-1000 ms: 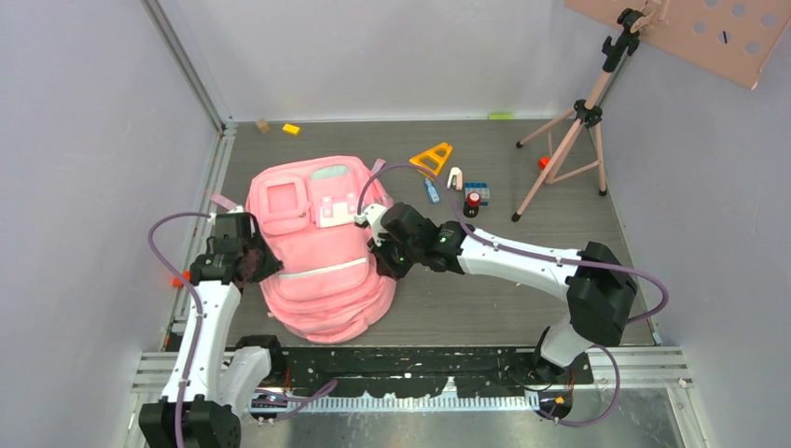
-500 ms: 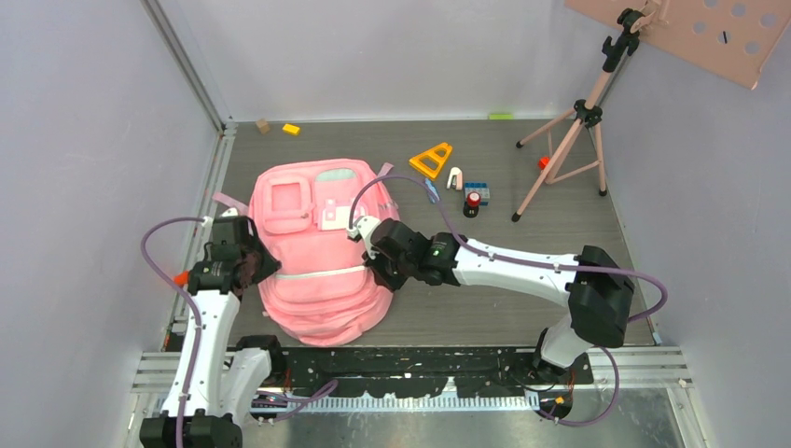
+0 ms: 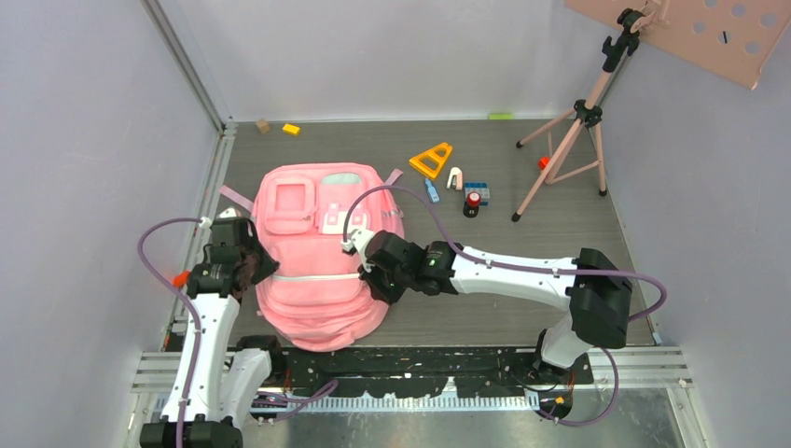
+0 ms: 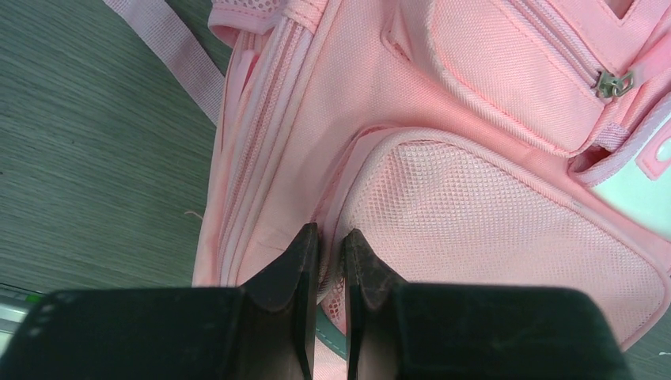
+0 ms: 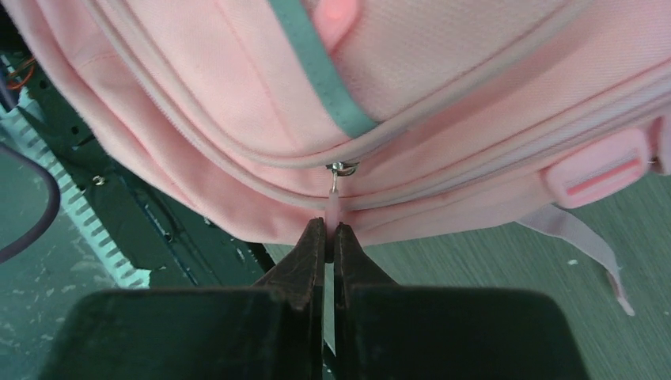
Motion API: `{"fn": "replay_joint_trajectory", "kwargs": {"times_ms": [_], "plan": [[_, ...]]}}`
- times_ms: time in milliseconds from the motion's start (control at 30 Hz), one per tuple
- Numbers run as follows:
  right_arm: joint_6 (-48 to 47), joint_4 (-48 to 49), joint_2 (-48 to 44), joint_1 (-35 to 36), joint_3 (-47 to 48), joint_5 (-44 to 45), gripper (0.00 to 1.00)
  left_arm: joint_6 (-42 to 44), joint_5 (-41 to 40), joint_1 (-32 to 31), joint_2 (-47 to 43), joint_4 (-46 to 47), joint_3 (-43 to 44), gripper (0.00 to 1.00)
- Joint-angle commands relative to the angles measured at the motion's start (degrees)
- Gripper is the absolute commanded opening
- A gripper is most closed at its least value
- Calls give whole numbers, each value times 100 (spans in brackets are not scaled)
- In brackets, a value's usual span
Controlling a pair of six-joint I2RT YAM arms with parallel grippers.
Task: Pack the student bag
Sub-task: Unzip the student bag at the center of the board.
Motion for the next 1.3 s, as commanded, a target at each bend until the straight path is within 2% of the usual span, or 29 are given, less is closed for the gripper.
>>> {"fn": "replay_joint_trajectory", "kwargs": {"times_ms": [0,200,533,733,867,1000,1267], "plan": [[146,48,-243,424,70,-961,0,-263,29,-32,-113,232,153,0],[319,297,-252,617,-21,-1098,1,-296,13,-33,-136,230,147,0],[1449,1536,207,639,97,-273,0,-478,388,-33,-279,265,-9,0],[1531,1801,503,639,362,-19,0,-707,782,-44,-473,494,-338,0],[1498,1760,605,622,502,702,0,-923,922,-165,-548,629,-523,0],[1524,1698,556,465,492,947,0,-1217,623,-776,-515,870,-678,0],[1551,1460,264,-85,229,1006,0,-1947,-467,-2630,222,1490,-764,0]]}}
